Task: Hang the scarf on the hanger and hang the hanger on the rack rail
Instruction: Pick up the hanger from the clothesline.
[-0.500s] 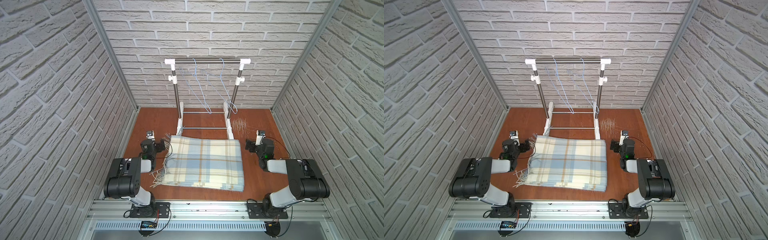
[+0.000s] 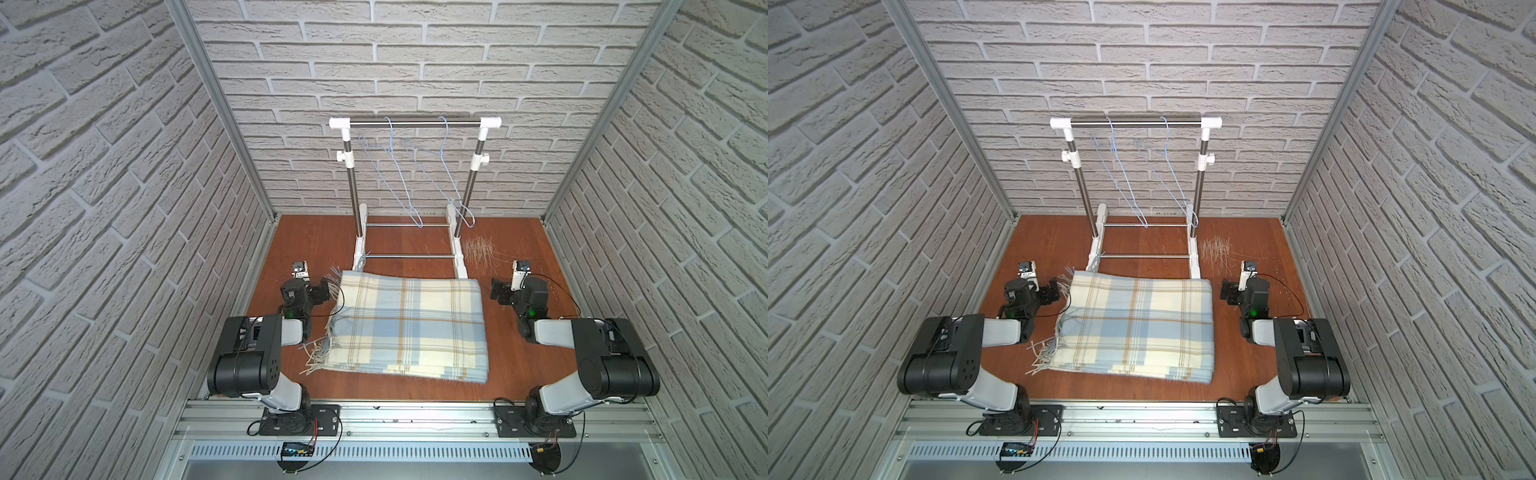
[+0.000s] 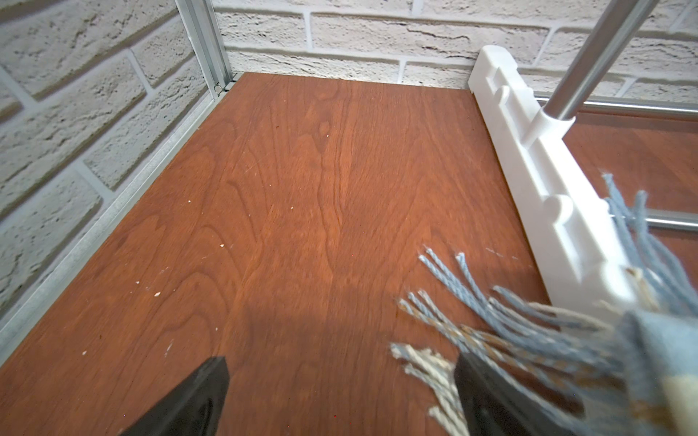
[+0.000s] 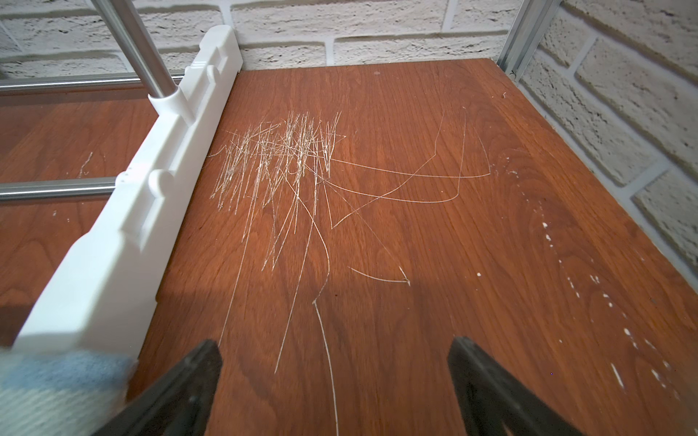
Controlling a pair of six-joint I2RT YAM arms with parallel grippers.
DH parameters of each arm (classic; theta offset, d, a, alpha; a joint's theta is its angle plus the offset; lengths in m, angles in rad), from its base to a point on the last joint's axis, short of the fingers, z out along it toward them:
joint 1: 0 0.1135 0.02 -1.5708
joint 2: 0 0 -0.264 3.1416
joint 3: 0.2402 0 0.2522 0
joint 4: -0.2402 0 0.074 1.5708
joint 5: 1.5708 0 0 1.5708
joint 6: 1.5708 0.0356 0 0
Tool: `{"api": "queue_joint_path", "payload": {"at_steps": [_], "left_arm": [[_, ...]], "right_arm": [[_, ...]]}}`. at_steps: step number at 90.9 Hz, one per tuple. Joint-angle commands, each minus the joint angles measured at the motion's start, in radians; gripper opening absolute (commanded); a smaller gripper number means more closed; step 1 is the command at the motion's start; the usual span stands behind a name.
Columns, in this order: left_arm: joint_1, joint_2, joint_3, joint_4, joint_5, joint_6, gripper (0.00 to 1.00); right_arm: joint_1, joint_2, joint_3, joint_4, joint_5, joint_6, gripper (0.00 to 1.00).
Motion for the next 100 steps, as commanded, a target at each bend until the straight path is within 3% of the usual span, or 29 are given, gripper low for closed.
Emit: {"api": "queue_joint_path", "payload": {"at_steps": [1, 11, 22, 25, 38, 49, 63, 69, 72, 78, 83, 100], "left_arm": [[-0.007, 0.008, 0.012, 0.056, -0.006, -0.001, 0.98], [-0.002, -0.021, 0.038, -0.013, -0.026, -0.015, 0.98], [0.003, -0.117, 0.141, -0.279, -0.010, -0.014, 0.98], [0.003, -0.149, 0.166, -0.345, -0.015, -0.020, 0.98], [-0.005, -0.278, 0.272, -0.560, -0.049, -0.082, 0.98], [-0.057, -0.339, 0.416, -0.726, -0.059, -0.112, 0.98], [-0.184, -0.350, 0.589, -0.812, -0.120, -0.102, 0.98], [-0.231, -0.314, 0.692, -0.866, -0.122, -0.128, 0.98], [-0.260, -0.285, 0.742, -0.882, -0.114, -0.137, 0.98], [-0.327, -0.222, 0.855, -0.904, -0.142, -0.146, 0.98], [-0.374, -0.163, 0.944, -0.909, -0.151, -0.161, 0.98], [-0.459, 0.063, 1.247, -0.962, -0.185, -0.271, 0.97]], "right_arm": [[0.008, 0.005, 0.016, 0.046, -0.005, -0.003, 0.98], [0.008, 0.005, 0.016, 0.046, -0.005, -0.003, 0.99], [0.009, -0.007, 0.023, 0.031, -0.001, -0.004, 0.99], [0.014, -0.033, 0.060, -0.056, 0.003, -0.007, 0.99], [0.023, -0.042, 0.473, -0.846, 0.060, 0.053, 0.99], [0.065, 0.016, 0.683, -1.146, 0.032, 0.119, 0.99], [0.116, -0.066, 0.706, -1.180, 0.100, 0.240, 0.98], [0.111, -0.086, 0.714, -1.240, 0.273, 0.487, 0.99], [0.091, -0.080, 0.738, -1.272, 0.237, 0.558, 0.99], [0.076, -0.061, 0.777, -1.250, 0.057, 0.482, 0.83], [0.102, -0.059, 0.806, -1.233, 0.051, 0.432, 0.74], [0.202, -0.048, 0.901, -1.234, 0.165, 0.281, 0.73]]}}
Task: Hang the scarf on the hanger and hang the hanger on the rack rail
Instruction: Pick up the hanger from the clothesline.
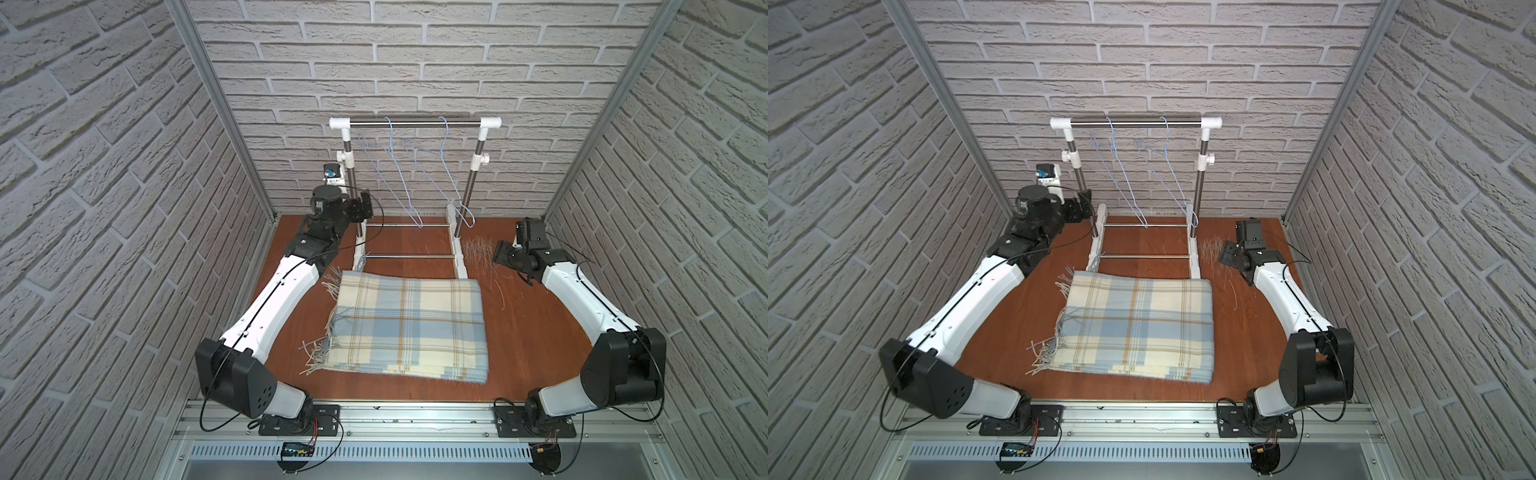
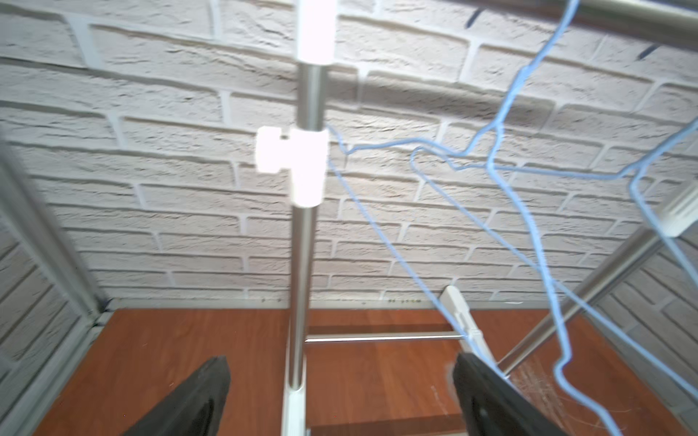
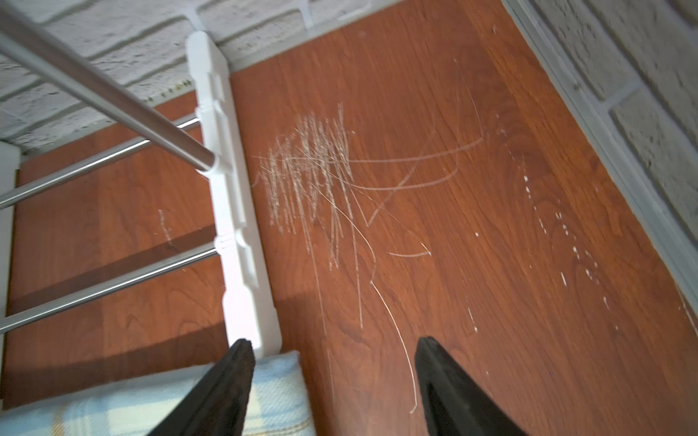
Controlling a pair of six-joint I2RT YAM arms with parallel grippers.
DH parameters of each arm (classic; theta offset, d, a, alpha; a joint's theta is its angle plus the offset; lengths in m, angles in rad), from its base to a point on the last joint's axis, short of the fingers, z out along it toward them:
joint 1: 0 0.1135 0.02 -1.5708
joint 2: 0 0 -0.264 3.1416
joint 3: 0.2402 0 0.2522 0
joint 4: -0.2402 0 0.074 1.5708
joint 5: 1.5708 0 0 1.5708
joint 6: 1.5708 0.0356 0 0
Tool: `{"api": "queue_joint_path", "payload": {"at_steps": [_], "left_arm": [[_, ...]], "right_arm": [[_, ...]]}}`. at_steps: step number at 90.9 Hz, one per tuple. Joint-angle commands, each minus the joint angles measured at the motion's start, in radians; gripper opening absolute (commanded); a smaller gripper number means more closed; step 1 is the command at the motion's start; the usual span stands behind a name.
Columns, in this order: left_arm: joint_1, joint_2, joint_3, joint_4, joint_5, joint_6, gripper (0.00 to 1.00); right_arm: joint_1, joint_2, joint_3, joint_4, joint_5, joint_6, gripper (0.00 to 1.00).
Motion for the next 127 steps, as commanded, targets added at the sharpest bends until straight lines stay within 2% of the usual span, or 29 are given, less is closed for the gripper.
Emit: {"api": "queue_joint_path", "payload": {"at_steps": [1, 17, 36, 62, 79, 96, 113, 127], "left_arm": [[-0.021, 0.102, 0.126, -0.054, -0.031, -0.093, 0.97], [-0.073, 0.251, 0.287, -0.023, -0.055, -0.126, 0.96], [-0.094, 0.386, 0.438, -0.014, -0.037, -0.186, 0.93], [-0.130, 0.338, 0.402, -0.014, -0.158, -0.181, 0.82], [-0.147, 0.284, 0.387, -0.005, -0.149, -0.190, 0.82], [-0.162, 0.287, 0.409, 0.025, -0.109, -0.208, 0.88], [-0.161, 0.448, 0.593, -0.016, -0.042, -0.214, 0.95], [-0.160, 0.578, 0.772, -0.127, -0.057, -0.209, 0.97]], "right_arm": [[0.059, 0.001, 0.077, -0.005, 0.043, -0.075, 0.73], [0.079, 0.036, 0.118, 0.007, 0.032, -0.102, 0.72], [0.080, 0.070, 0.150, 0.012, 0.024, -0.141, 0.71], [0.080, 0.113, 0.184, 0.016, 0.018, -0.169, 0.71], [0.079, 0.135, 0.196, 0.016, 0.005, -0.165, 0.71], [0.080, 0.140, 0.197, 0.017, -0.002, -0.165, 0.71], [0.079, 0.142, 0.202, 0.019, 0.002, -0.175, 0.72], [0.077, 0.139, 0.202, 0.022, 0.008, -0.189, 0.72]]}}
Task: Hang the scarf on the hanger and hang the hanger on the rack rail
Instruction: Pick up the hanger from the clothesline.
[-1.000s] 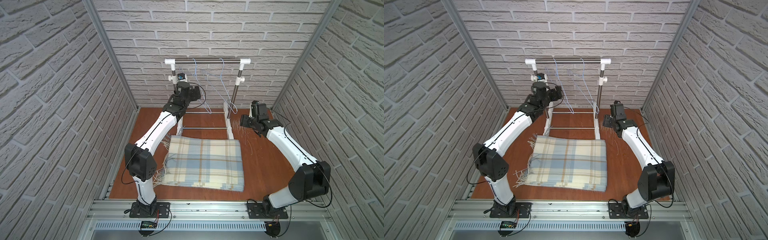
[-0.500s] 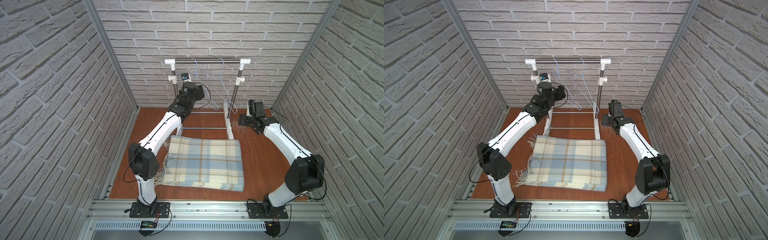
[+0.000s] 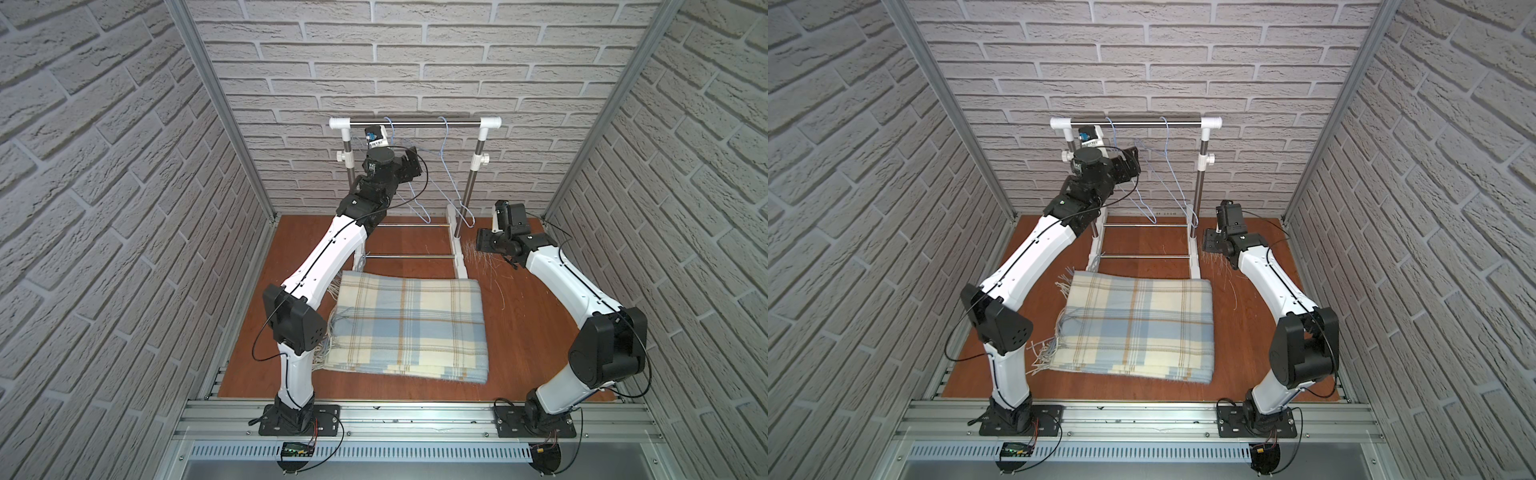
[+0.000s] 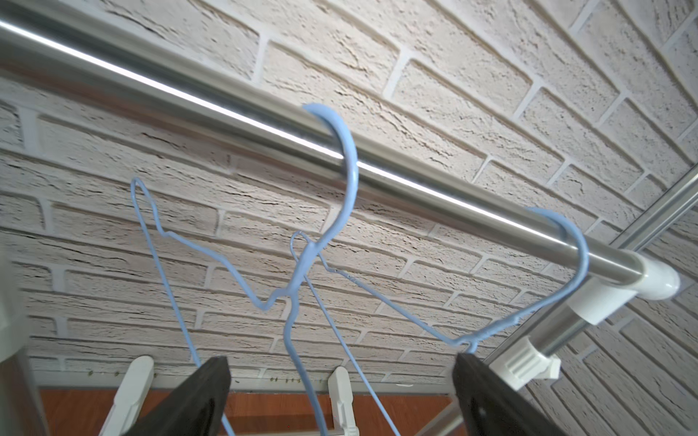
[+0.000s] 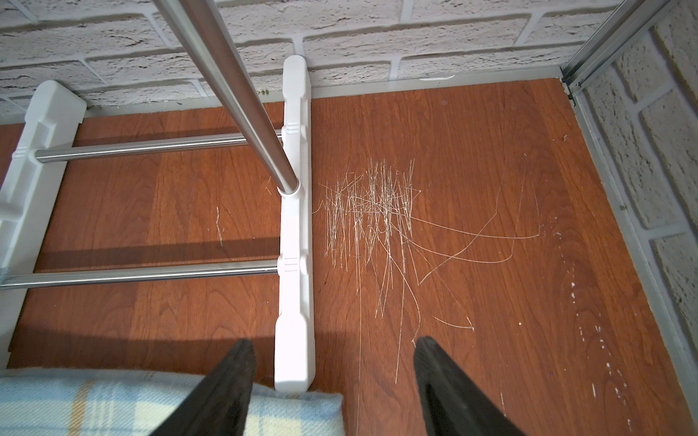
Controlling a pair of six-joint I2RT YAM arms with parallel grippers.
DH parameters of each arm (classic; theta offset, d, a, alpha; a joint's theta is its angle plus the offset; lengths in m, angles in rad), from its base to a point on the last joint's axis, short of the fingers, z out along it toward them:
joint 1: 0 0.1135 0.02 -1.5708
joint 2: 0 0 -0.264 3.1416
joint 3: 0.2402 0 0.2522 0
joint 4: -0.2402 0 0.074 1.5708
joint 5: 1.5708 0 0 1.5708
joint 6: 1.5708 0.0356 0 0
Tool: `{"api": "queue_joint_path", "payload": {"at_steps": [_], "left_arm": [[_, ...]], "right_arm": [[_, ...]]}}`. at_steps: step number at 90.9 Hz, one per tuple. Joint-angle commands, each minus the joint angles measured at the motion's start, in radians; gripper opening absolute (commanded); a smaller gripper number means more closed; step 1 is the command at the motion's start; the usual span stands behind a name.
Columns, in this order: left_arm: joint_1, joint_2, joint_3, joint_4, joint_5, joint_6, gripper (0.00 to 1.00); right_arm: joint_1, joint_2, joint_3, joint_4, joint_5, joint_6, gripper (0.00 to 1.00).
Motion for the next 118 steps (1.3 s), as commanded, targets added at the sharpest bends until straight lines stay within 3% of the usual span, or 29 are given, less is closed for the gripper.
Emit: {"api": "queue_joint_path", "payload": {"at_steps": [1, 9, 21, 27, 36, 54, 59, 66, 86, 118], "left_arm": [[-0.002, 0.102, 0.112, -0.089, 0.006, 0.004, 0.97], [-0.001, 0.152, 0.210, -0.190, -0.039, -0.001, 0.95], [-0.003, 0.151, 0.218, -0.238, -0.094, 0.007, 0.89], [-0.004, 0.151, 0.218, -0.250, -0.115, 0.008, 0.79], [-0.005, 0.140, 0.218, -0.263, -0.121, 0.014, 0.53], [-0.011, 0.099, 0.174, -0.270, -0.127, 0.037, 0.40], [-0.007, 0.095, 0.161, -0.264, -0.125, 0.045, 0.30], [0.002, 0.095, 0.163, -0.270, -0.098, 0.047, 0.00], [0.008, 0.064, 0.163, -0.245, -0.028, 0.115, 0.00], [0.060, -0.051, 0.117, -0.202, 0.246, 0.157, 0.00]], "right_arm": [[-0.003, 0.003, 0.027, 0.026, 0.005, -0.022, 0.72], [-0.006, 0.006, 0.033, 0.023, 0.007, -0.025, 0.72], [-0.009, 0.013, 0.035, 0.025, 0.004, -0.026, 0.72], [-0.009, 0.020, 0.039, 0.026, -0.002, -0.023, 0.72], [-0.010, 0.031, 0.045, 0.025, -0.015, -0.019, 0.71], [-0.009, 0.045, 0.053, 0.023, -0.034, -0.008, 0.68], [-0.010, 0.051, 0.058, 0.022, -0.044, -0.006, 0.64], [-0.009, 0.058, 0.064, 0.021, -0.057, -0.003, 0.60], [-0.009, 0.060, 0.067, 0.023, -0.065, -0.001, 0.55], [-0.009, 0.050, 0.052, 0.030, -0.064, -0.005, 0.50]]}}
